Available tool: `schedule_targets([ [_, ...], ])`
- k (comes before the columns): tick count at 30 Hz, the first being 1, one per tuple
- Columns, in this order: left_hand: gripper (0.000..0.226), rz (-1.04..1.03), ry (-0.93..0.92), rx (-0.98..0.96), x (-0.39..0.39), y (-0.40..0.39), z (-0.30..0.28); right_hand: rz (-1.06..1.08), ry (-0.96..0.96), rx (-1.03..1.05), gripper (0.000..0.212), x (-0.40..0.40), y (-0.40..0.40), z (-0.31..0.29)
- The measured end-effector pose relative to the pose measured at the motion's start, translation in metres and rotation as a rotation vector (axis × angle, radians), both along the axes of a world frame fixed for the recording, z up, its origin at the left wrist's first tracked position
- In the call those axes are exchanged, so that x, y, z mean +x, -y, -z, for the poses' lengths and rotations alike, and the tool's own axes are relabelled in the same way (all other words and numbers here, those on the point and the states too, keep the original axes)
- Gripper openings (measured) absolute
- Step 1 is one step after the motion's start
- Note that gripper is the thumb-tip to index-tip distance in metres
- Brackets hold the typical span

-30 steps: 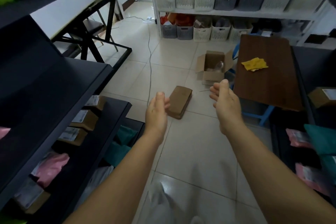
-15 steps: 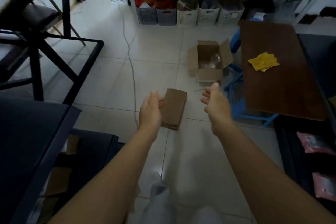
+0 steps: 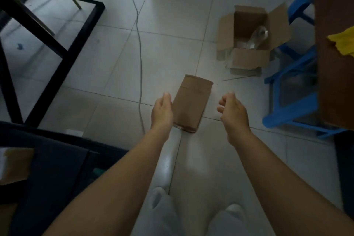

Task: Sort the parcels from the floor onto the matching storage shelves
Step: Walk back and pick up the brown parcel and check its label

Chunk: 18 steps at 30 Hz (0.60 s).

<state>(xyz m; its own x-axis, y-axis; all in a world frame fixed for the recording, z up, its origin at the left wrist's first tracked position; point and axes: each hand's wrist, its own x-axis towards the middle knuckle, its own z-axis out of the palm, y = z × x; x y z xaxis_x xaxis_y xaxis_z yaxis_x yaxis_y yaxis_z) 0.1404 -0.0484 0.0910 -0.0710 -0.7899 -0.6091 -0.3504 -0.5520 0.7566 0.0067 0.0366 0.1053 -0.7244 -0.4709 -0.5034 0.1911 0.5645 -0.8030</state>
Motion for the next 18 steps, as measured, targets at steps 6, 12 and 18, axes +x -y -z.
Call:
schedule_targets([
  [6, 0.061, -0.049, 0.052, 0.096, -0.017, 0.021, 0.13, -0.026, 0.066, 0.044, 0.06, -0.024, 0.017, 0.132],
  [12, 0.061, 0.083, 0.146, 0.077, -0.032, 0.051, 0.239, -0.08, 0.11, 0.073, 0.063, -0.035, 0.04, 0.239],
  [18, 0.068, 0.142, 0.227, -0.019, -0.048, 0.074, 0.33, -0.195, 0.094, 0.08, 0.056, -0.051, 0.059, 0.321],
])
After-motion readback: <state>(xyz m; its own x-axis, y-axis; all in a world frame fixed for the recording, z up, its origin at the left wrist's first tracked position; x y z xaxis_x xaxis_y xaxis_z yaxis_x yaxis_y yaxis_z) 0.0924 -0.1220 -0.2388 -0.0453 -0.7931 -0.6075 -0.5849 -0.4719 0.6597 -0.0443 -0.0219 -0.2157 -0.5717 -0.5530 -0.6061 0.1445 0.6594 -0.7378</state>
